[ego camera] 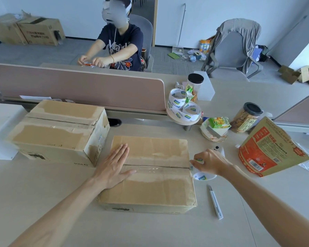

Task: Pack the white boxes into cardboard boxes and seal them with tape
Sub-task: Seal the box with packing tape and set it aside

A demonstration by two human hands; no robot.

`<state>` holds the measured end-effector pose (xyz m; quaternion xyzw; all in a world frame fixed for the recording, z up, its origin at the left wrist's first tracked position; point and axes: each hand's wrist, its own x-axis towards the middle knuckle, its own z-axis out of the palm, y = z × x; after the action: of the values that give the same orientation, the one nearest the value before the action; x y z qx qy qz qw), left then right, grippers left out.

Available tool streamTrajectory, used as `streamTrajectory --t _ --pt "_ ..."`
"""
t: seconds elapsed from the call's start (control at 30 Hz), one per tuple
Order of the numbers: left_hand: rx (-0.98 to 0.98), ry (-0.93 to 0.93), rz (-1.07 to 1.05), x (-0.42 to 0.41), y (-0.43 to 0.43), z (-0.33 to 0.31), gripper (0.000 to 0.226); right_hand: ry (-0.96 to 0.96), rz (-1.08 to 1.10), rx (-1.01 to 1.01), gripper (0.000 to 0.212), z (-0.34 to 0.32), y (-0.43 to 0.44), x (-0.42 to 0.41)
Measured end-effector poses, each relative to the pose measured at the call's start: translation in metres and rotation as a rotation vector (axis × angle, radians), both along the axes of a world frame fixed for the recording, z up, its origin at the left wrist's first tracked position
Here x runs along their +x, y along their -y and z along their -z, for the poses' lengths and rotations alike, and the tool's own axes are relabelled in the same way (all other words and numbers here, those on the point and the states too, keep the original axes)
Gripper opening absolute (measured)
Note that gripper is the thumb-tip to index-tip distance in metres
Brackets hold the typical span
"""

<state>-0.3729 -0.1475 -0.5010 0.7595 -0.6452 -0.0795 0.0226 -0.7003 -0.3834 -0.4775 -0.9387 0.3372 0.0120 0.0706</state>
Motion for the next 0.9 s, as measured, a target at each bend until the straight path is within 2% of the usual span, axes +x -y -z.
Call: streamTrajectory --t 0.13,0.4,0.57,0.7,0.9 --pt "0.011 -0.001 0.003 -0.001 0.000 -0.001 0.095 0.004 -0.009 0.004 0.062 0.005 0.000 -0.002" --pt "-0.005 -0.014 0.033 -0.001 -0.001 0.000 0.086 0.045 0.009 0.004 0.044 0.012 -0.009 -0.007" --pt "0.000 -0.003 0.065 -0.004 -0.001 -0.002 0.067 0.151 0.029 0.043 0.042 0.026 -0.017 -0.011" --pt "-0.040 0.040 0.182 -0.013 0.001 -0.003 0.054 0.273 0.022 0.112 0.038 0.035 -0.023 -0.009" --pt "-0.059 0.018 0.258 -0.051 0.018 0.000 0.056 0.348 0.085 0.173 0.040 0.037 -0.026 -0.005"
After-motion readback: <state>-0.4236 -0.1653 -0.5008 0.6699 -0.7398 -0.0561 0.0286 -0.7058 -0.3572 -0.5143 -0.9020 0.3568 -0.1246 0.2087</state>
